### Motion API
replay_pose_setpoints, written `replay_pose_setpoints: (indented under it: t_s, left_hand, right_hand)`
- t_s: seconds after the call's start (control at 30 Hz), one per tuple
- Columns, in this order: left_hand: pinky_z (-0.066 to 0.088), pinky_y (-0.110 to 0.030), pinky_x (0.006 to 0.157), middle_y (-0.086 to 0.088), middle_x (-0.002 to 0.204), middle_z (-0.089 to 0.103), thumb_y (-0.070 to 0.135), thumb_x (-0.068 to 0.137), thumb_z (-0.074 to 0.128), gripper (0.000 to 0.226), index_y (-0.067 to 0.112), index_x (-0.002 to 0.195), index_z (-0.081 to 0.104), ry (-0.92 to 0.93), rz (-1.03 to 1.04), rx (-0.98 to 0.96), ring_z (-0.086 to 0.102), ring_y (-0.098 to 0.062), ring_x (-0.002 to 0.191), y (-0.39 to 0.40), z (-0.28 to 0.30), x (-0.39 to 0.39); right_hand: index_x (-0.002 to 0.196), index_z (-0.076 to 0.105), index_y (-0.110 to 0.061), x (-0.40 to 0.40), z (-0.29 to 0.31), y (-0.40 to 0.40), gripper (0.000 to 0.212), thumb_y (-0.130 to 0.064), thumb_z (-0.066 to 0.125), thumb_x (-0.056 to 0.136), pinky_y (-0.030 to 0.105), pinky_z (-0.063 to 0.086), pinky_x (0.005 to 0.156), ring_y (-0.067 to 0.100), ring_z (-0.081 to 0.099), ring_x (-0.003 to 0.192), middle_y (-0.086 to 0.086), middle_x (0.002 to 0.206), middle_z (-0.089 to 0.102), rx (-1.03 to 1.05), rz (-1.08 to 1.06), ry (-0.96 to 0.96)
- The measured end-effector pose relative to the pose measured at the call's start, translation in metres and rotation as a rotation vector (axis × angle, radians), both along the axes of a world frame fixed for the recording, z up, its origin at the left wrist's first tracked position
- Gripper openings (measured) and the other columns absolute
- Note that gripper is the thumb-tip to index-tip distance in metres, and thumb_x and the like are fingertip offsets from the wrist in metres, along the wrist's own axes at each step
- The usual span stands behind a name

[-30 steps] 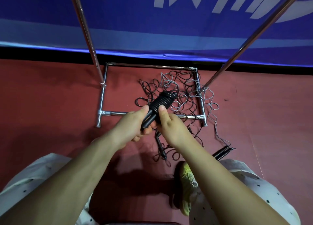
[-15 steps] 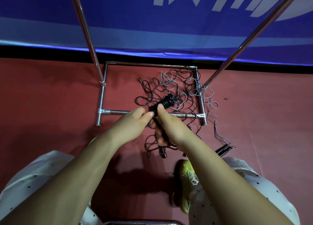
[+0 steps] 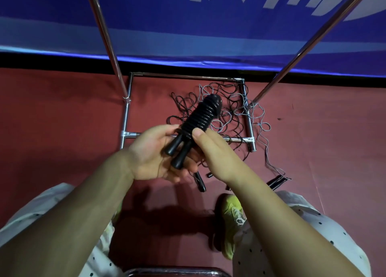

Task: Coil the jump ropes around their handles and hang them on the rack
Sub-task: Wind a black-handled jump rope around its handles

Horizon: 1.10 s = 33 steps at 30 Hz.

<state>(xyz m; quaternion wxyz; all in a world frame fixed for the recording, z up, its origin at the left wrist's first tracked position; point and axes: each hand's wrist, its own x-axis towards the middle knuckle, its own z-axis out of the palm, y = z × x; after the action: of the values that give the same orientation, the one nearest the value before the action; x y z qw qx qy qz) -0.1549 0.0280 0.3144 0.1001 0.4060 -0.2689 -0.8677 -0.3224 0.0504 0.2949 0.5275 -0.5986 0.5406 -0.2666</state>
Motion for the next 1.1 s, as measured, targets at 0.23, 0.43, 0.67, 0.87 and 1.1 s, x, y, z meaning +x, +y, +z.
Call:
replay_pose_setpoints:
  t_s: [0.23,0.43,0.67,0.87,1.1]
  left_hand:
    - [0.03,-0.023,0.046,-0.005,0.049,0.046,0.057,0.098,0.025,0.068,0.01,0.062,0.059,-0.301,0.171,-0.288,0.039,-0.017,0.041,0.005,-0.004,-0.013]
    - [0.034,-0.02,0.042,0.002,0.047,0.055,0.046,0.101,0.022,0.062,0.01,0.069,0.06,-0.509,0.188,-0.594,0.049,-0.013,0.042,0.007,-0.011,-0.017]
    - [0.044,-0.029,0.059,0.004,0.052,0.056,0.04,0.102,0.026,0.051,0.014,0.069,0.056,-0.641,0.097,-0.814,0.051,-0.014,0.047,0.012,-0.017,-0.016]
    - [0.047,-0.037,0.073,-0.004,0.066,0.061,0.061,0.085,0.017,0.065,0.012,0.072,0.058,-0.66,0.059,-0.81,0.056,-0.02,0.06,0.007,-0.027,-0.007]
    - [0.039,-0.028,0.077,0.007,0.078,0.052,0.031,0.102,0.037,0.024,0.024,0.086,0.053,-0.563,0.191,-0.664,0.048,-0.01,0.074,0.007,-0.027,-0.014]
  right_hand:
    - [0.085,0.056,-0.023,-0.005,-0.005,-0.002,0.054,-0.066,0.022,0.091,0.029,0.042,0.071,0.006,0.055,0.071,-0.01,0.079,0.06,0.022,0.112,0.089]
    - [0.063,0.051,-0.007,-0.001,0.001,-0.003,0.069,-0.055,0.018,0.1,0.024,0.028,0.052,0.002,0.034,0.041,-0.01,0.045,0.039,0.131,0.065,0.188]
    - [0.053,0.035,-0.016,0.008,0.003,-0.005,0.062,-0.057,0.025,0.098,0.04,0.047,0.064,0.019,0.041,0.053,-0.003,0.051,0.037,0.16,-0.047,0.326]
    - [0.05,0.044,-0.015,0.005,-0.001,-0.006,0.065,-0.059,0.033,0.096,0.029,0.035,0.052,0.01,0.042,0.036,-0.007,0.035,0.039,0.241,-0.104,0.309]
    - [0.084,0.058,-0.011,0.003,0.001,-0.006,0.055,-0.059,0.033,0.096,0.023,0.025,0.043,0.006,0.03,0.035,-0.013,0.04,0.038,0.419,-0.123,0.045]
